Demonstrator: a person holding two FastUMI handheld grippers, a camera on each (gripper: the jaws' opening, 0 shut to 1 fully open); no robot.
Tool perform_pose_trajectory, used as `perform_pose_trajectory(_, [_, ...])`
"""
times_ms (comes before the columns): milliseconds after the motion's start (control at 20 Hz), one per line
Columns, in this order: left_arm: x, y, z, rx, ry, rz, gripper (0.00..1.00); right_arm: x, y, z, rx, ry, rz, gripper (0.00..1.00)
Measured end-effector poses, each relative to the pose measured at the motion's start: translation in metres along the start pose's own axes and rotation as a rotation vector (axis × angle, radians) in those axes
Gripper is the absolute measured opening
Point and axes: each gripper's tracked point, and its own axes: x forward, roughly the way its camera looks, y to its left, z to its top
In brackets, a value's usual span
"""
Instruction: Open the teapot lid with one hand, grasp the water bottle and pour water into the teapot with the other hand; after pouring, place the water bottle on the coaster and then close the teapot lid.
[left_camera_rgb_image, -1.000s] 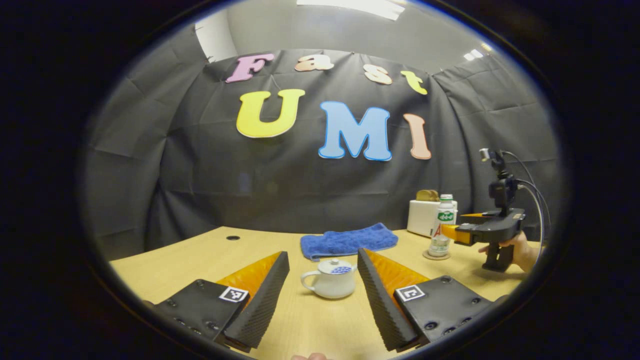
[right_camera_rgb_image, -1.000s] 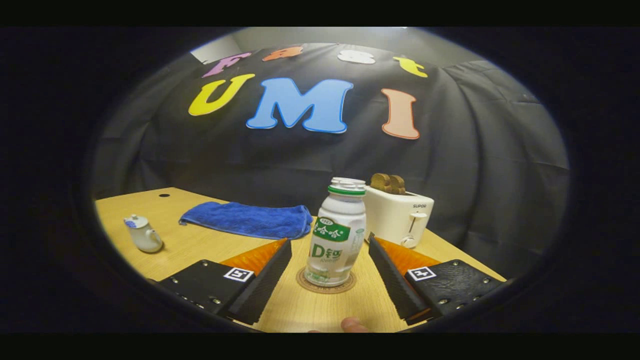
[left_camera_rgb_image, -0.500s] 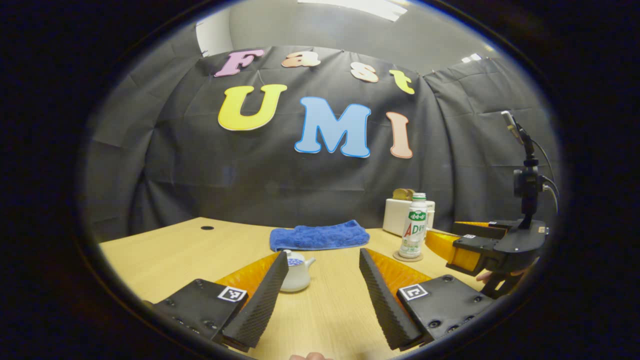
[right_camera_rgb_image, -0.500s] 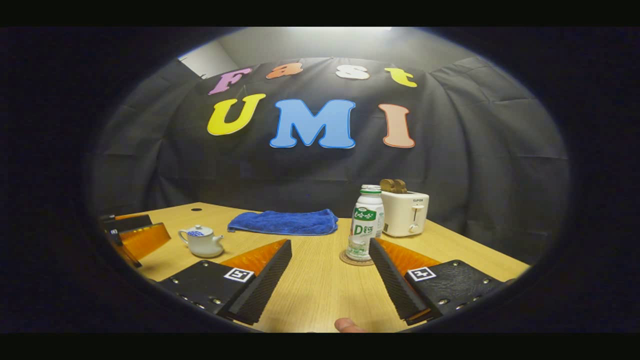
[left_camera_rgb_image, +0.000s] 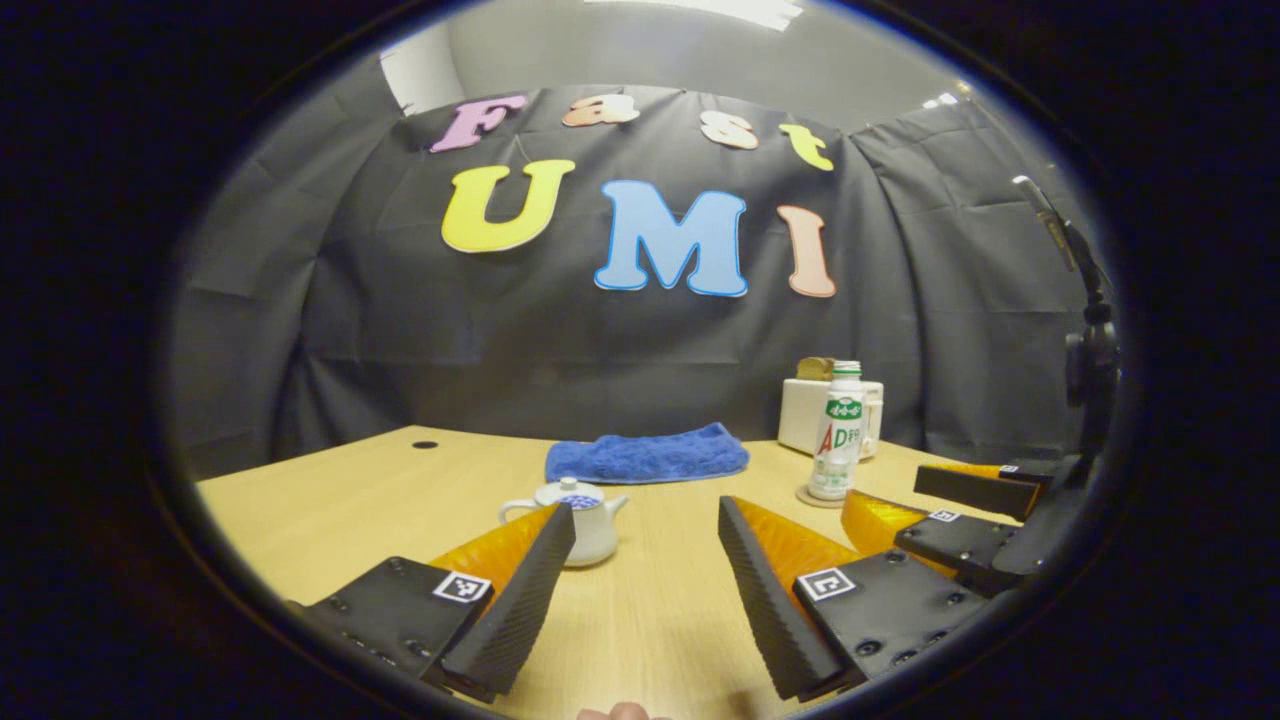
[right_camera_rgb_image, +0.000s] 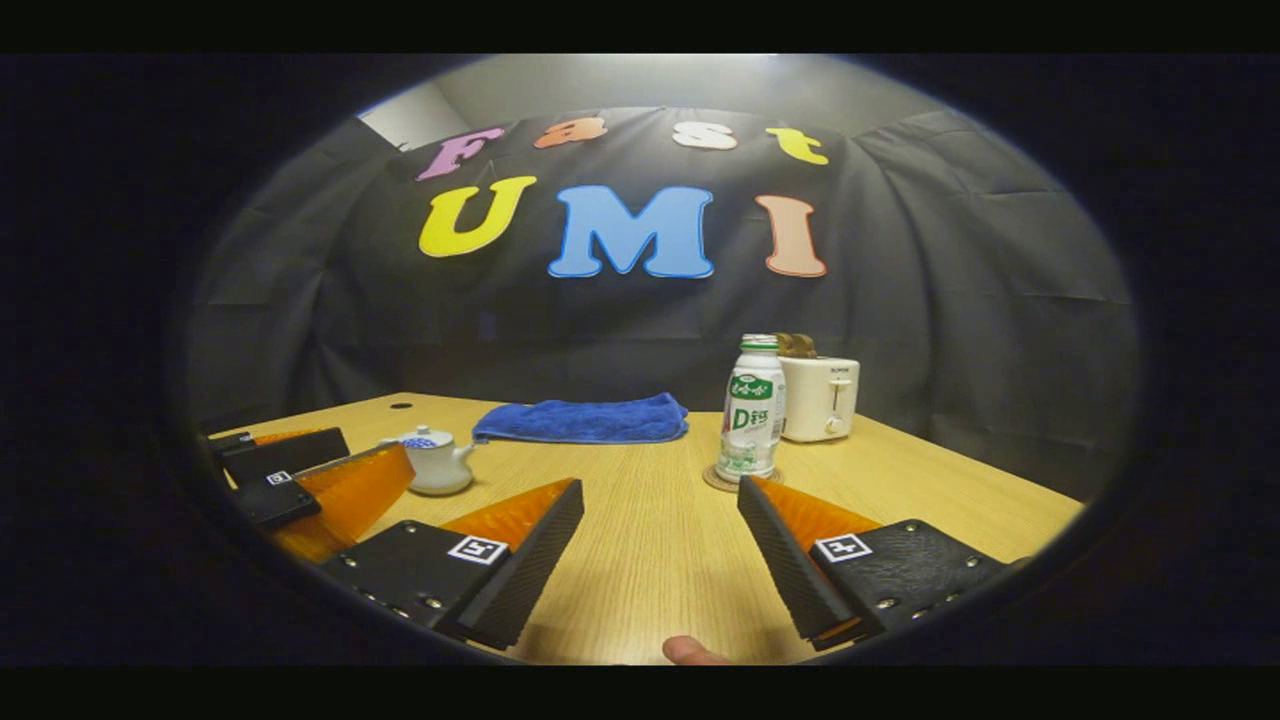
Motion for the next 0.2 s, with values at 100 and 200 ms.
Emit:
perform_pose_trajectory(100, [0.002, 0.001, 0.0, 0.034, 0.0, 0.027, 0.98, -0.004, 0.001, 0.002, 0.035, -0.024, -0.009, 0.96])
perform_pose_trajectory(200, [0.001, -0.01, -0.002, 0.026, 0.002, -0.009, 0.96, -0.011, 0.003, 0.005, 0.049, -0.047, -0.017, 0.96])
